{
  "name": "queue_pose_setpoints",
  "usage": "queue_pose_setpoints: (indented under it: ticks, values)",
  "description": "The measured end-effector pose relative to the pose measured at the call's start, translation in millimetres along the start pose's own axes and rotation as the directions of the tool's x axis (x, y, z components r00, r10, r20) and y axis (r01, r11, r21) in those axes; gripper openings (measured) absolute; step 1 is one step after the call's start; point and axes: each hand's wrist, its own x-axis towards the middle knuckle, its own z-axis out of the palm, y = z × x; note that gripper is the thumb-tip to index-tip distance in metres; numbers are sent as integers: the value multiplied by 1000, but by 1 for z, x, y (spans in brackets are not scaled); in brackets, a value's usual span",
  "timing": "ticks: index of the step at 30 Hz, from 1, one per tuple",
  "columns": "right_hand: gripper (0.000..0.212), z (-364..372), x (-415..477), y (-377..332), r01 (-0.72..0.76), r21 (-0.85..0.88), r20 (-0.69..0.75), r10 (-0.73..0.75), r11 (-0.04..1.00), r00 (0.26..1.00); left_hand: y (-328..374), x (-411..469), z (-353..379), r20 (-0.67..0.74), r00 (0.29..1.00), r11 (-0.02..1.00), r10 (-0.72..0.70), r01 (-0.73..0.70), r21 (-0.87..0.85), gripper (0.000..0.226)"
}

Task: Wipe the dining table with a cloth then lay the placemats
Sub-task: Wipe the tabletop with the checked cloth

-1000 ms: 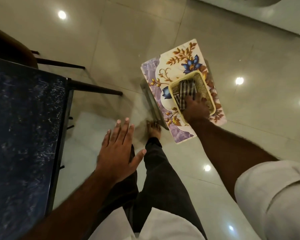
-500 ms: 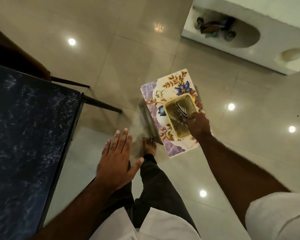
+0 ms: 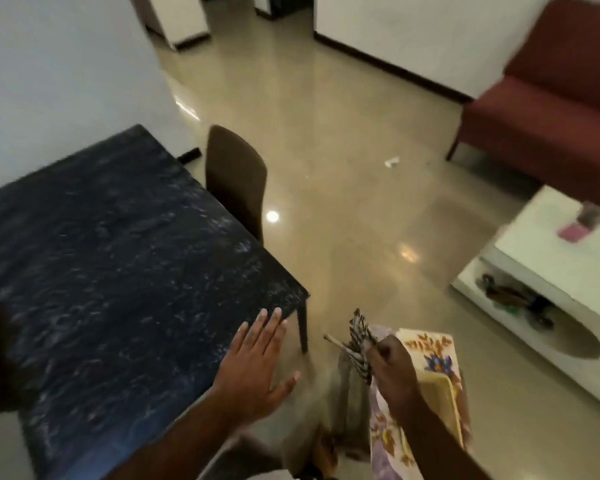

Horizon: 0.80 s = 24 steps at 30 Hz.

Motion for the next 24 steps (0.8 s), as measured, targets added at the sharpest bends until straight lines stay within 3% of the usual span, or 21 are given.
queue_pose_setpoints:
  ticks: [4, 9, 12, 17, 24]
  values:
    - [28, 56, 1, -79, 186, -17, 130, -182, 982, 975, -45, -23, -30, -75, 987, 989, -145, 144, -6, 99]
    - [33, 111, 7, -159, 338, -75, 177, -321, 938, 930, -98, -45, -62, -216, 943, 967, -253, 246, -61, 102]
    - [29, 134, 7, -201, 422, -71, 194, -403, 904, 895, -128, -50, -76, -158, 937, 948, -311, 293, -127, 102]
    - [25, 166, 3, -209, 471, -169, 187, -441, 866, 878, -153, -76, -66, -187, 924, 942, -335, 329, -62, 100]
    - [30, 182, 15, -178, 521, -281, 184, -488, 806, 853, -178, -88, -26, -164, 921, 934, -354, 338, -115, 102]
